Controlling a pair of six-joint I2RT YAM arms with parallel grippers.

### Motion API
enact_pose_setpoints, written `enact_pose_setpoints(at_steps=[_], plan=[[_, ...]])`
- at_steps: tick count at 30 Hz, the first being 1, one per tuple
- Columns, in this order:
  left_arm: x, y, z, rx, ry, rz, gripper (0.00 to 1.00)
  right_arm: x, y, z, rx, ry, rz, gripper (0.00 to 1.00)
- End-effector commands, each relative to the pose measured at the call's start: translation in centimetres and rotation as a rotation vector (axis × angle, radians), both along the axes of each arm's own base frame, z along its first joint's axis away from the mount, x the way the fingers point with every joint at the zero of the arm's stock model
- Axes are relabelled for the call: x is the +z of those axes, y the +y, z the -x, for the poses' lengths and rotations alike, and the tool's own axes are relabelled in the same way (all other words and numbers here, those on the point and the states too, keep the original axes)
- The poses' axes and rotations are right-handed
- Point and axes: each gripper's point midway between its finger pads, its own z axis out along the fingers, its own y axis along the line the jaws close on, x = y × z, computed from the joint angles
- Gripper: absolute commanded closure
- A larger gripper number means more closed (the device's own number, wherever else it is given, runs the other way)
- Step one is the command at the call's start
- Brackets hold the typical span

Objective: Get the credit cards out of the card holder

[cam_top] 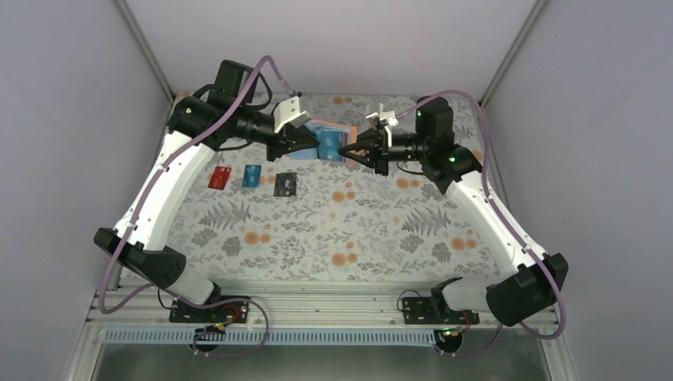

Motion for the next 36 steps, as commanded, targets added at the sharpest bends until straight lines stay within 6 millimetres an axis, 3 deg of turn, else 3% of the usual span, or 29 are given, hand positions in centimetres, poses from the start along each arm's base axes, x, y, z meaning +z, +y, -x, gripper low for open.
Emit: enact_pose_setpoints(at_steps=[1, 4, 5, 7, 9, 16, 21, 26, 36], plan=[[1.1, 1.7, -0.5, 0.017, -0.040, -0.004, 0.98, 0.8, -1.4, 0.9, 0.004, -0.021, -0.012, 0.96], [1.4, 1.4, 0.9, -0.061, -0.036, 0.023, 0.98, 1.0, -1.3, 1.0, 0.018, -0.025, -0.019, 0.96], [1.4, 1.3, 1.3, -0.086, -0.031, 0.028, 0.92, 1.1, -1.3, 1.0, 0.020, -0.026, -0.021, 0.96], [1.6, 1.0, 1.6, -0.114, -0.014, 0.052, 0.68, 1.4, -1.3, 1.2, 0.035, -0.031, -0.027, 0.96], [1.6, 0.7, 1.5, -0.113, 0.001, 0.071, 0.56, 1.9, -1.3, 1.5, 0.049, -0.040, -0.036, 0.96], [2.3, -0.1, 1.0, -0.099, -0.039, 0.161, 0.51, 2.6, -1.3, 2.2, 0.077, -0.049, -0.048, 0.96], [1.9, -0.7, 0.8, -0.123, -0.026, 0.181, 0.58, 2.9, -1.4, 2.9, 0.114, -0.055, -0.057, 0.96], [2.0, -1.7, 2.1, -0.202, -0.019, 0.197, 0.85, 3.0, -1.4, 2.9, 0.109, -0.060, -0.055, 0.96], [1.9, -1.5, 2.6, -0.211, -0.054, 0.172, 0.98, 3.4, -1.5, 3.3, 0.122, -0.072, -0.057, 0.95]])
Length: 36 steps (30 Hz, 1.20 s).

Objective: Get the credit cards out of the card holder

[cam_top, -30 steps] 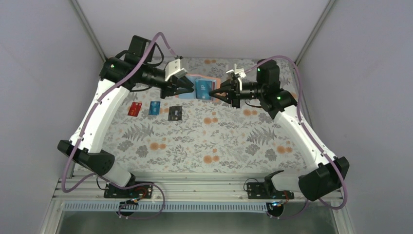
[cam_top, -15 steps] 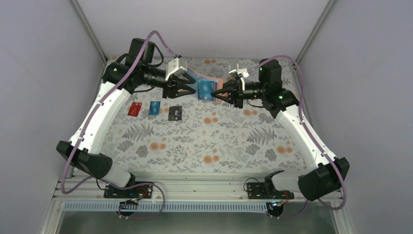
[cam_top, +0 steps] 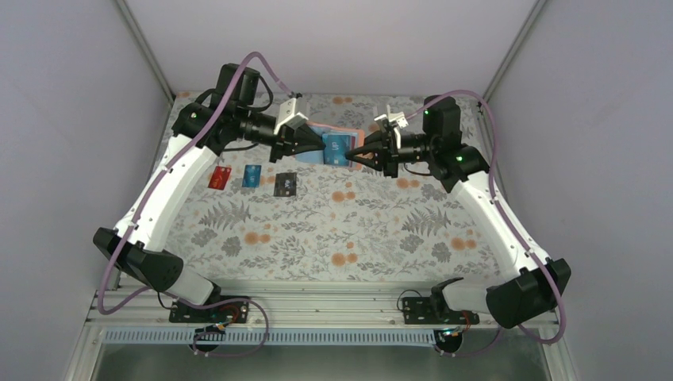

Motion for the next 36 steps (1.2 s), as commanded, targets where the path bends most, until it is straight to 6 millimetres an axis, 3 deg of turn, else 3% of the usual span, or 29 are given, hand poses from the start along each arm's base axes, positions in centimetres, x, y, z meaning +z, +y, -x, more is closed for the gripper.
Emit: enact_pose_setpoints(at_steps=[1, 5, 11, 18, 26, 31, 36], plan=[[0.8, 0.2, 1.2, -0.048, -0.073, 0.008, 0.98, 2.7, -0.4, 1.6, 0.035, -0.090, -0.037, 0.95], [0.6, 0.6, 1.3, -0.042, -0.118, -0.016, 0.98, 2.7, -0.5, 1.7, 0.040, -0.088, -0.034, 0.95], [-0.3, 0.6, -0.2, 0.024, -0.135, -0.050, 0.96, 2.7, -0.5, 1.8, 0.045, -0.088, -0.034, 0.95], [-0.6, 1.1, 0.1, 0.023, -0.186, -0.086, 0.90, 2.6, -0.6, 2.0, 0.039, -0.092, -0.028, 0.95], [-1.2, 0.5, -0.8, 0.053, -0.135, -0.081, 0.87, 2.5, -0.6, 2.0, 0.042, -0.090, -0.027, 0.95], [-1.5, 0.2, -0.4, 0.028, -0.113, -0.077, 0.83, 2.5, -0.6, 2.0, 0.039, -0.093, -0.025, 0.95], [-1.1, 0.4, 1.3, -0.045, -0.123, -0.051, 0.71, 2.3, -0.6, 1.9, 0.036, -0.090, -0.022, 0.95]])
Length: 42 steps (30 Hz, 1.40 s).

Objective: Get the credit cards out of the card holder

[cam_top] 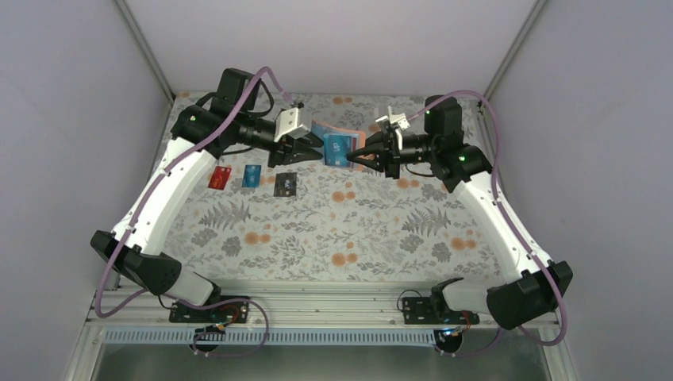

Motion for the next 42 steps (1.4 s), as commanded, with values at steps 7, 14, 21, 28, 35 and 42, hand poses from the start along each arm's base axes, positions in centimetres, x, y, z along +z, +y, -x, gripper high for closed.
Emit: enact_pose_setpoints(at_steps=[7, 14, 21, 28, 35, 42], plan=[[0.0, -0.9, -0.8, 0.038, -0.014, -0.003, 0.88, 2.4, -0.4, 1.5, 0.035, -0.074, -0.037, 0.95], [0.0, -1.4, -0.7, 0.033, 0.003, 0.001, 0.91, 2.3, -0.4, 1.6, 0.038, -0.073, -0.035, 0.94], [0.2, -2.3, -0.8, 0.043, 0.033, 0.011, 0.86, 2.2, -0.4, 1.5, 0.039, -0.070, -0.035, 0.94], [0.5, -2.3, 0.1, 0.008, 0.022, 0.011, 0.91, 2.2, -0.5, 1.6, 0.037, -0.076, -0.035, 0.94], [0.7, -2.4, 1.0, -0.039, 0.035, 0.030, 0.97, 2.2, -0.4, 1.7, 0.046, -0.075, -0.037, 0.93], [-0.4, -1.7, 0.2, -0.007, -0.009, -0.008, 0.97, 2.5, -0.6, 2.3, 0.049, -0.095, -0.039, 0.93]])
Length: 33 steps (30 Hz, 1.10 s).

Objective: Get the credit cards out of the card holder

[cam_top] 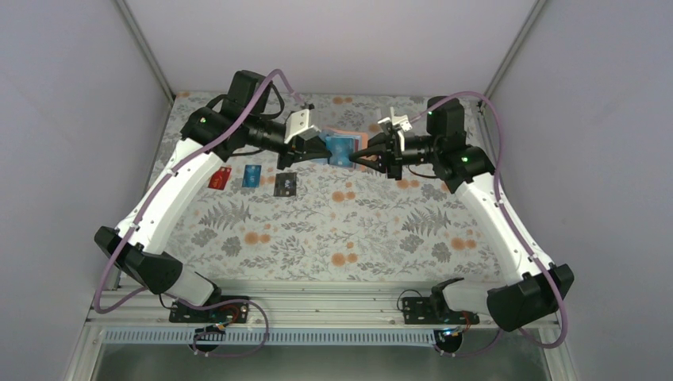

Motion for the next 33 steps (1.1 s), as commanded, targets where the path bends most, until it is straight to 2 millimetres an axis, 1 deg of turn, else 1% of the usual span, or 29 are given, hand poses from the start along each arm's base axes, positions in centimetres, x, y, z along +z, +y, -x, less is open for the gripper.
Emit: enact_pose_setpoints(at_steps=[1, 4, 15, 20, 25, 29, 33], plan=[[-0.1, 0.3, -0.6, 0.010, -0.063, -0.007, 0.96, 2.6, -0.2, 2.2, 0.060, -0.084, -0.048, 0.93], [-0.4, 0.6, -1.2, 0.039, -0.065, -0.013, 0.96, 2.7, -0.3, 2.5, 0.074, -0.087, -0.052, 0.93], [-0.1, 1.7, -0.8, 0.027, -0.067, -0.001, 0.94, 2.7, -0.3, 2.7, 0.080, -0.091, -0.051, 0.93], [0.8, 0.9, -1.0, 0.026, -0.005, 0.043, 0.93, 2.7, -0.3, 2.7, 0.079, -0.091, -0.051, 0.93], [0.5, -0.1, -0.6, -0.003, 0.026, 0.044, 0.92, 2.7, -0.3, 2.7, 0.074, -0.093, -0.048, 0.93], [0.0, -0.6, -0.6, -0.005, 0.034, 0.034, 0.92, 2.6, -0.4, 2.7, 0.075, -0.092, -0.049, 0.93], [0.0, -1.1, -0.8, 0.000, 0.054, 0.042, 0.92, 2.7, -0.3, 2.9, 0.085, -0.094, -0.052, 0.92]])
